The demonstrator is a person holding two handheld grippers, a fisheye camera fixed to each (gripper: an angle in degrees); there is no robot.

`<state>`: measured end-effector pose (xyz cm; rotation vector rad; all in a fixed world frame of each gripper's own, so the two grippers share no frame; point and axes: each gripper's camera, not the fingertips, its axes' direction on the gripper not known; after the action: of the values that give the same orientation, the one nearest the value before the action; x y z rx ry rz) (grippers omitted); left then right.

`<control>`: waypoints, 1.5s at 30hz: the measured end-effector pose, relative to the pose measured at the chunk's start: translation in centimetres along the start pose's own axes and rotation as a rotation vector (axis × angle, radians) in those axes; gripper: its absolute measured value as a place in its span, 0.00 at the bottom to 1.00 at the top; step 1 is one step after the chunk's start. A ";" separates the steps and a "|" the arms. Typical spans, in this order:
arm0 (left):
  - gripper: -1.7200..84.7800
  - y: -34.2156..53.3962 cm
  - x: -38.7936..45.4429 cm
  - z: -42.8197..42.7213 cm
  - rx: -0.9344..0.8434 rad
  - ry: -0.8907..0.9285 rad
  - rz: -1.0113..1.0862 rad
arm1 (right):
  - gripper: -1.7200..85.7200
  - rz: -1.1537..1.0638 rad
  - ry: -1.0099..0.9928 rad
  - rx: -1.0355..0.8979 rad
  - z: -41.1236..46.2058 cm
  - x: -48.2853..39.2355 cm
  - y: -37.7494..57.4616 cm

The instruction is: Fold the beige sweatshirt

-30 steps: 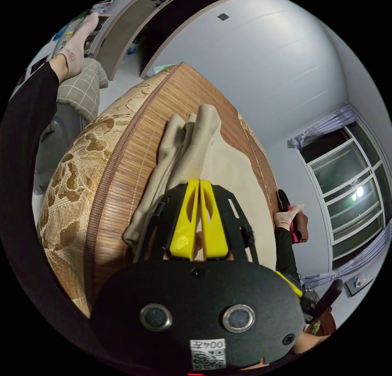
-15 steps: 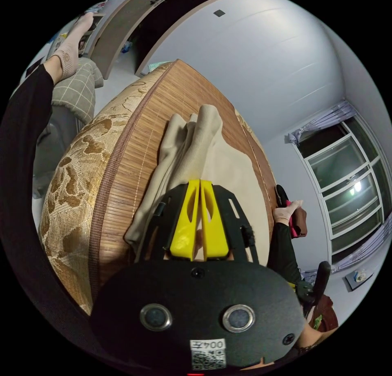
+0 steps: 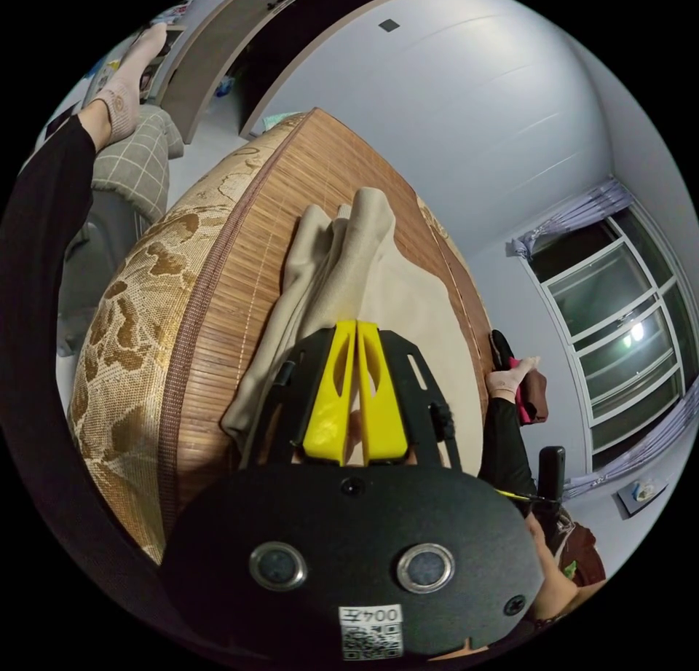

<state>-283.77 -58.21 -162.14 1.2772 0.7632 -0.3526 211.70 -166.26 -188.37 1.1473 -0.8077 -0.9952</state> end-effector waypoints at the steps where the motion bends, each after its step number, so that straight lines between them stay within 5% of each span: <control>1: 0.03 0.0 0.1 0.0 0.001 0.000 0.001 | 0.15 -0.002 -0.009 -0.020 0.8 0.2 -0.4; 15: 0.02 0.6 2.7 -0.4 -0.001 -0.008 0.018 | 0.08 -0.004 0.222 -0.060 0.3 -0.1 0.7; 20: 0.03 -0.3 4.4 -1.6 -0.036 0.003 -0.039 | 0.12 -0.160 0.297 0.147 -2.4 -2.7 1.6; 26: 0.05 -2.2 11.0 -2.6 0.050 -0.133 0.277 | 0.18 -0.464 0.318 0.249 -0.8 -6.3 -2.2; 34: 0.05 -5.8 16.7 4.3 0.019 -0.405 0.518 | 0.17 -0.564 0.483 0.245 4.3 -7.4 -6.6; 45: 0.04 -7.8 13.2 7.7 -0.068 -0.387 0.331 | 0.16 -0.557 0.401 0.188 6.1 -3.0 -8.7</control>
<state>-276.84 -65.41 -176.09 1.1987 0.2284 -0.2895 203.17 -166.46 -195.46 1.7220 -0.2598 -1.0974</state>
